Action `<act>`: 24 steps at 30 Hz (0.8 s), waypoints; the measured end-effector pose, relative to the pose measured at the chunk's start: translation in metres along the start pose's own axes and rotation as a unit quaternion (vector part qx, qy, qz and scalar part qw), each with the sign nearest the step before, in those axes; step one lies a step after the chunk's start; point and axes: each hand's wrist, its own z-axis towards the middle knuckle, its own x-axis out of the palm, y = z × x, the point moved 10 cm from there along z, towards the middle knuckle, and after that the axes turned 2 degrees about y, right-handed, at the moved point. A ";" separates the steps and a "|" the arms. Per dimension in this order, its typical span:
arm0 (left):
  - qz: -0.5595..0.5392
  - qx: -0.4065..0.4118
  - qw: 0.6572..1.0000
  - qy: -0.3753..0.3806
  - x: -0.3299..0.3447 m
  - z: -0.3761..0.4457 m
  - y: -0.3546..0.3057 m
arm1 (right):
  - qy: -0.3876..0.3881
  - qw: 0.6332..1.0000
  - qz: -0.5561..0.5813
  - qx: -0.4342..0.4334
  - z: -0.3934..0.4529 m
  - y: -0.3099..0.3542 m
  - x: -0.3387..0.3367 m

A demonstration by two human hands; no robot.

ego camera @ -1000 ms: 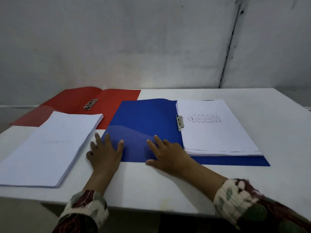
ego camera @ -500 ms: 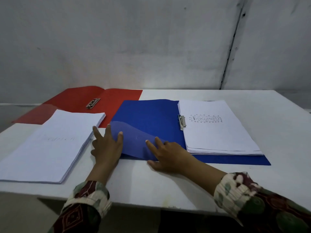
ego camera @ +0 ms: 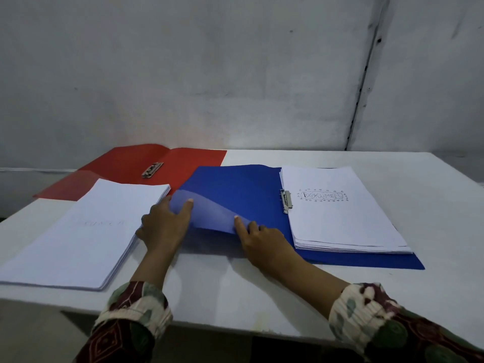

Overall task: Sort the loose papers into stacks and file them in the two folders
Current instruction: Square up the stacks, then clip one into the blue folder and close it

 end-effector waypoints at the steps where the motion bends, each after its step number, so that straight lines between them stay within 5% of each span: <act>1: 0.009 0.024 1.000 -0.015 -0.007 -0.004 -0.010 | -0.032 0.999 -0.001 0.007 0.002 0.001 -0.005; 7: -0.024 0.161 0.980 -0.111 -0.045 -0.030 -0.063 | -0.114 0.993 0.017 0.038 0.018 0.005 -0.037; 15: -0.146 0.338 0.905 -0.212 -0.075 -0.070 -0.135 | -0.215 0.966 0.101 0.107 0.009 -0.037 -0.069; 24: -0.248 0.522 0.797 -0.173 -0.063 -0.121 -0.216 | -0.329 0.925 0.125 0.143 -0.028 -0.093 -0.114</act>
